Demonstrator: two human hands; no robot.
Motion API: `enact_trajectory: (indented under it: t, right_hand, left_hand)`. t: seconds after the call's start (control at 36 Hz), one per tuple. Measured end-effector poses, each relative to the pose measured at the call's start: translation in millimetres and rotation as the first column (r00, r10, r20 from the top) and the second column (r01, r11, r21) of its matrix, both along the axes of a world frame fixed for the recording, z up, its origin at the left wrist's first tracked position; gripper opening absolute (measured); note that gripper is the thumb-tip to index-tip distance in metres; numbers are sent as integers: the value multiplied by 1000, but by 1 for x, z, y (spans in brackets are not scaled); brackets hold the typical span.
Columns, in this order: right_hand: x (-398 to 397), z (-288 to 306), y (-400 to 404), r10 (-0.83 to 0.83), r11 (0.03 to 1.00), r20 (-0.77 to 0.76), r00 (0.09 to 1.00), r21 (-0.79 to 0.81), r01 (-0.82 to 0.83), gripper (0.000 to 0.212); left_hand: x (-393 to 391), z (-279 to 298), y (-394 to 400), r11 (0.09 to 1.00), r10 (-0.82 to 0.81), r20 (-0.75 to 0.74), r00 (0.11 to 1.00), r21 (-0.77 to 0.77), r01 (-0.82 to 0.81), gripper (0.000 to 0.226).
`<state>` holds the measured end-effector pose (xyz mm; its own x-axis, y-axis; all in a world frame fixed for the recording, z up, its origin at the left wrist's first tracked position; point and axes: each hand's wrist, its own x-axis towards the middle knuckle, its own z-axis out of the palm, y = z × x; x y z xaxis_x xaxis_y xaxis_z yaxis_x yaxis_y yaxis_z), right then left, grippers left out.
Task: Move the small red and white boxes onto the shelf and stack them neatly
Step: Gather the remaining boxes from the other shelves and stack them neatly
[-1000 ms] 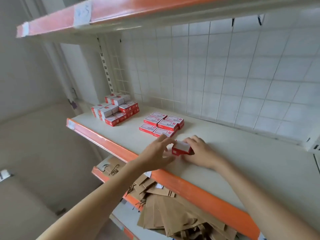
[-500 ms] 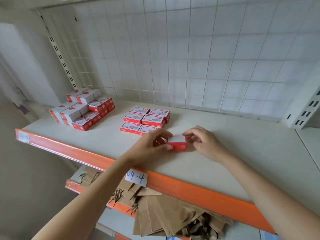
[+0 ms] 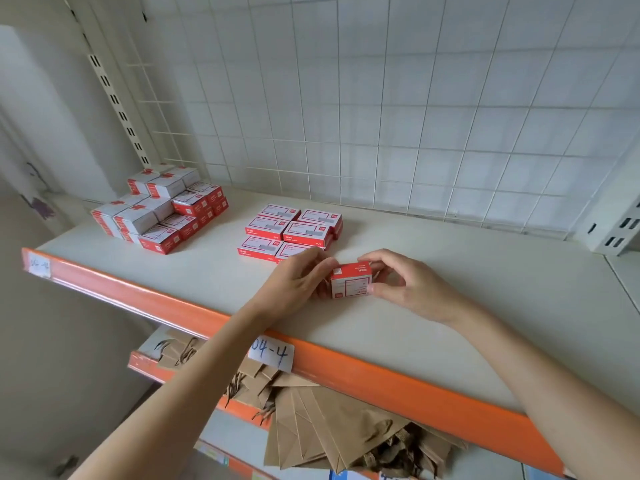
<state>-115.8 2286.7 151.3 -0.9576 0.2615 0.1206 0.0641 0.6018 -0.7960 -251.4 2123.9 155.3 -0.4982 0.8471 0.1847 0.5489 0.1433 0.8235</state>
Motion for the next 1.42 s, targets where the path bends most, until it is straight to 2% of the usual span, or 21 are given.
enact_trajectory:
  t: [0.08, 0.19, 0.28, 0.33, 0.47, 0.53, 0.64, 0.78, 0.94, 1.06, 1.11, 1.19, 1.28, 1.42]
  right_hand:
    - [-1, 1, -1, -24, 998, -21, 999, -54, 23, 33]
    - [-2, 2, -2, -54, 993, -18, 998, -106, 51, 25]
    - [-3, 2, 0, -86, 996, -25, 996, 0, 86, 26]
    - [-3, 2, 1, -104, 993, -36, 994, 59, 106, 29]
    - [-4, 3, 3, -162, 986, -39, 986, 43, 163, 29]
    - [-3, 3, 3, -185, 982, -54, 981, 39, 187, 27]
    - [0, 4, 3, -239, 967, -102, 966, 66, 246, 10]
    - [4, 8, 3, -257, 962, -47, 965, 87, 260, 10]
    - [5, 7, -4, -188, 977, -43, 981, 93, 191, 10]
    - [4, 6, -8, -158, 975, 14, 987, 158, 154, 35]
    - [2, 6, -10, -180, 967, 55, 982, 194, 167, 55]
    - [-1, 6, -17, -230, 900, 97, 968, 400, 173, 70]
    - [-6, 5, -23, -295, 815, 32, 955, 531, 233, 64]
    - [-11, 8, -20, -353, 790, -52, 934, 519, 328, 42]
  left_hand:
    - [1, 1, -1, 1000, 17, 15, 1000, 13, -17, 27]
    - [3, 2, 0, 1000, 9, 48, 999, 17, -10, 23]
    - [3, 2, 0, 1000, -12, 59, 998, 1, 12, 30]
    - [1, 0, 0, 999, -33, 7, 999, -17, 33, 41]
    - [-1, -2, 1, 998, -12, -138, 990, -68, 2, 53]
    - [-2, -3, 1, 997, -2, -179, 984, -76, -12, 53]
    - [-1, -3, 0, 998, 13, -155, 988, -61, -23, 50]
    - [4, -1, 0, 994, 64, -55, 996, -88, -68, 39]
    - [8, 4, 0, 993, 30, -91, 995, -113, -40, 35]
    - [8, 5, -1, 993, -53, -114, 992, -113, 40, 24]
    - [8, 6, -2, 991, -94, -160, 983, -113, 77, 16]
    - [5, 5, -3, 987, -127, -303, 945, -130, 91, 12]
    - [-3, 4, -6, 989, -136, -395, 908, -108, 101, 12]
    - [-25, 11, -18, 976, -207, -507, 837, -163, 142, 14]
